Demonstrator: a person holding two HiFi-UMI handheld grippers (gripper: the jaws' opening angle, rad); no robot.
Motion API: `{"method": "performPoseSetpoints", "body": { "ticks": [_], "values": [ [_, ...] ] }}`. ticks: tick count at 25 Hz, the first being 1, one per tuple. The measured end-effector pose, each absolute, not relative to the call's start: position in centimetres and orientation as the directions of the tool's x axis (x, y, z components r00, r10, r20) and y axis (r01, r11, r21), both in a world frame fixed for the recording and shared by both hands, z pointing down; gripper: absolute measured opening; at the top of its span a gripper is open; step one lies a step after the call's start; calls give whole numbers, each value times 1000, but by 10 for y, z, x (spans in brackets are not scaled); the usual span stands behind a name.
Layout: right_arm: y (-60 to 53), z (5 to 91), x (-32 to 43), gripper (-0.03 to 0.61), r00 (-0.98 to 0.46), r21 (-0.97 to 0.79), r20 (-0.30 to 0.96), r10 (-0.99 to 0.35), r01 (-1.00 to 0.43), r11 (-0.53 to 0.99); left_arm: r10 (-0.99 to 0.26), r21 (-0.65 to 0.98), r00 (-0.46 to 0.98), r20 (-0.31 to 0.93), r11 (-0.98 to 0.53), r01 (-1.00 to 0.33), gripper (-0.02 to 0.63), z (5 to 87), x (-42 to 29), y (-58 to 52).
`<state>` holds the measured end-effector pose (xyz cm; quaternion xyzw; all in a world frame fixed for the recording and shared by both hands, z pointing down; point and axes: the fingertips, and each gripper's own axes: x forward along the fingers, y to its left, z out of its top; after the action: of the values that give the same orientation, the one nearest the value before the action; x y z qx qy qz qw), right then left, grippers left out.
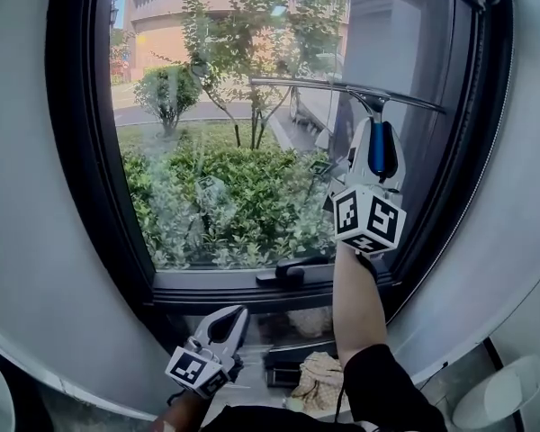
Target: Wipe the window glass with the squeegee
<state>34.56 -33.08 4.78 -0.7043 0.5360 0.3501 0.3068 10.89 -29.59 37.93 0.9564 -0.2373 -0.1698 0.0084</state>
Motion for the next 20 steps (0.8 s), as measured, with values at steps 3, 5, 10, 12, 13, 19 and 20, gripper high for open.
{"method": "performPoseSetpoints", "body": {
  "ticks": [3, 5, 10, 12, 13, 19, 20],
  "values": [
    [-330, 53, 345, 133, 181, -56, -818, -546, -970, -238, -465, 100, 826, -319, -883, -459, 0, 382, 106, -295],
    [-330, 57, 344, 133, 182, -56, -816, -548, -969, -239, -466, 102, 827, -316, -883, -459, 0, 383, 107, -293],
    [-330, 62, 344, 133, 186, -57, -817, -546, -968, -244, -465, 94, 835, -294, -883, -459, 0, 391, 107, -290],
    [-330, 68, 343, 133, 188, -58, -813, -551, -968, -245, -467, 94, 834, -293, -882, -461, 0, 393, 106, -289],
    [-330, 71, 342, 133, 189, -59, -812, -553, -968, -245, -467, 94, 834, -293, -882, -461, 0, 393, 105, -289],
    [-330, 83, 342, 133, 202, -70, -807, -555, -966, -250, -454, 79, 846, -278, -889, -451, 0, 394, 110, -285],
    [-329, 85, 342, 133, 202, -69, -806, -557, -966, -250, -449, 74, 850, -277, -892, -447, 0, 393, 111, -284]
  ]
}}
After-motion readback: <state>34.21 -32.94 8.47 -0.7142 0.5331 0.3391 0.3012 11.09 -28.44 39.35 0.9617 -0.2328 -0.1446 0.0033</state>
